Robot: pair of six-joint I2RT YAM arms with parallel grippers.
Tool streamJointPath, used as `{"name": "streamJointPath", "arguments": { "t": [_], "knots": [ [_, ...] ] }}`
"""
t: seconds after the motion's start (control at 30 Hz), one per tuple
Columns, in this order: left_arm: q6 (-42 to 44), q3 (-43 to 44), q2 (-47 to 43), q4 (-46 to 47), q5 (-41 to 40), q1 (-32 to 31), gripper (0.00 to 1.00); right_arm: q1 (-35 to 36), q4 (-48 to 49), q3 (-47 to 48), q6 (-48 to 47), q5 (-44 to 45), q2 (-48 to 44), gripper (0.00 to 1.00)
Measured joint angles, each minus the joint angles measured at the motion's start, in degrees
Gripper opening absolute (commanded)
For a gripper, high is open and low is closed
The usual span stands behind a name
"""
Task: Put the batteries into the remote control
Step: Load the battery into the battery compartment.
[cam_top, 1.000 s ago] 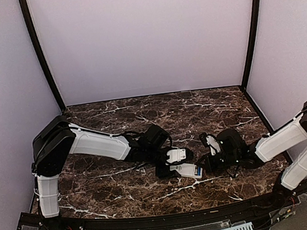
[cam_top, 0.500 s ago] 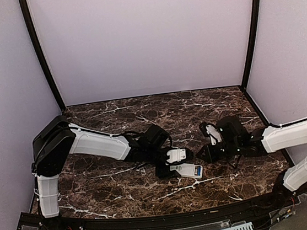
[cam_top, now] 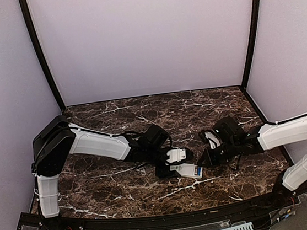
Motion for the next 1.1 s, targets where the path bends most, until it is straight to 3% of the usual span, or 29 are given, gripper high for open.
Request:
{"name": "streamJointPath", "arguments": {
  "t": [1.1],
  "knots": [
    [0.0, 0.0, 0.0, 0.0, 0.0, 0.0, 0.69, -1.1, 2.3, 0.1, -1.4, -0.6, 6.8, 0.0]
  ]
}}
